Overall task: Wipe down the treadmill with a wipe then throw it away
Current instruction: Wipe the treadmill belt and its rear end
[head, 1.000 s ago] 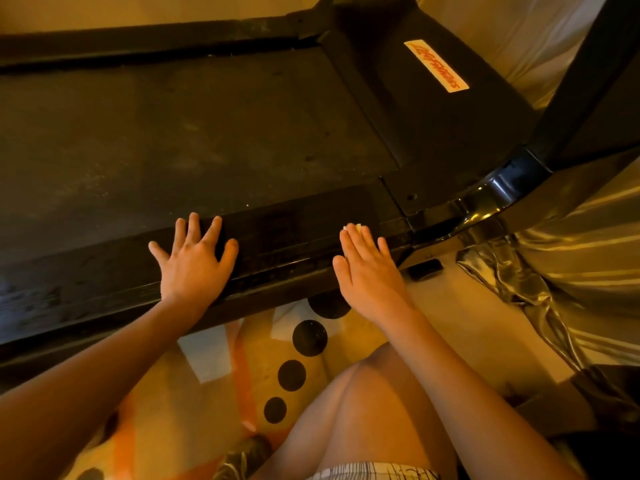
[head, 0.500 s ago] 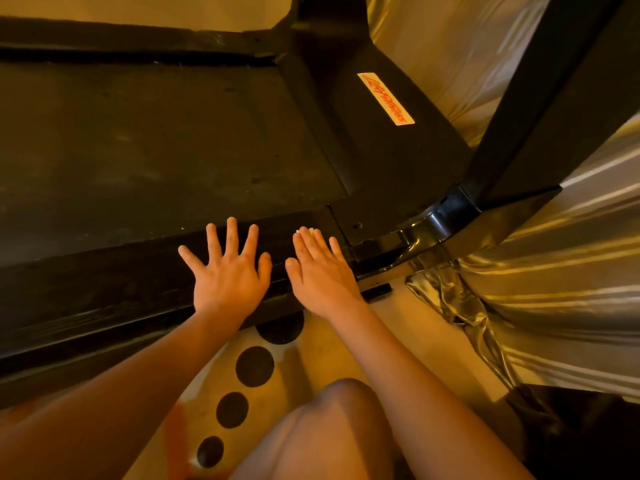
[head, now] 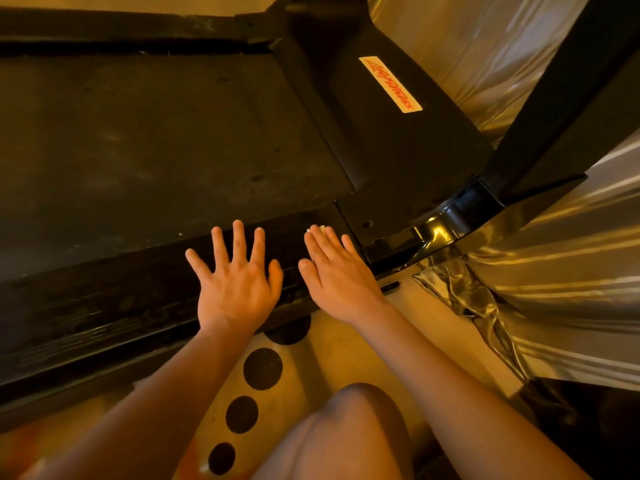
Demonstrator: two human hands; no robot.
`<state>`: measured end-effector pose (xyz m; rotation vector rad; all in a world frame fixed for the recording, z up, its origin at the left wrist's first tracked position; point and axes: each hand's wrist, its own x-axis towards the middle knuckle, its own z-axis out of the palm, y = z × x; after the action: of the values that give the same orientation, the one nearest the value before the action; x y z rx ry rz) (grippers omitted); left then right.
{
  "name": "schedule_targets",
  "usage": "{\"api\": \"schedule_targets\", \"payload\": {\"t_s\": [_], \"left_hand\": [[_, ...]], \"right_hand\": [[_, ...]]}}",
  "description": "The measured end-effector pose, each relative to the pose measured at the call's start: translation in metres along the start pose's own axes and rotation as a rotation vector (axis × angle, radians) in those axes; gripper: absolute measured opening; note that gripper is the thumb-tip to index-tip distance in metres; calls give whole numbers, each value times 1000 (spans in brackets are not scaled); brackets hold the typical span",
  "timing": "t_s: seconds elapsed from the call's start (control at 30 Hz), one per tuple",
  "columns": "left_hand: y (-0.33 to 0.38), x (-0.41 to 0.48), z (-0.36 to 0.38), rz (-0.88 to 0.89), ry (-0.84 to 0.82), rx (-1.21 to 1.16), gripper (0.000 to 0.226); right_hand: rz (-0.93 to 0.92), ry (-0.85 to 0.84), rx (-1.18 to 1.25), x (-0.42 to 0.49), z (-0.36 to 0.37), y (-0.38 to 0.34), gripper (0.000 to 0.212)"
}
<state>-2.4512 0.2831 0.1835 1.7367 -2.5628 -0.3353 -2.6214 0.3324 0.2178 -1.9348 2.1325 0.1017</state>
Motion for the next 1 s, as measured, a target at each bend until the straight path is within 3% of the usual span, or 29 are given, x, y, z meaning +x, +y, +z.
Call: {"api": "schedule_targets", "payload": {"t_s": [0.13,0.37,0.6,0.83,1.0], "left_hand": [[0,1,-1,9,4,-2,69],[1,-1,-1,13,6,7,70],[1,0,-1,7,10,9,69],[0,-1,-2,7,9,2,70],[0,0,-1,5,13,-6,69]], "right_hand": [[55,10,71,41,-6,-11,61],[53,-2,101,-9,6,-8,60],[80,30,100,44,-7,-13,60],[-16,43,38,-21,11,7,61],[30,38,13,34,-8,1,61]]}}
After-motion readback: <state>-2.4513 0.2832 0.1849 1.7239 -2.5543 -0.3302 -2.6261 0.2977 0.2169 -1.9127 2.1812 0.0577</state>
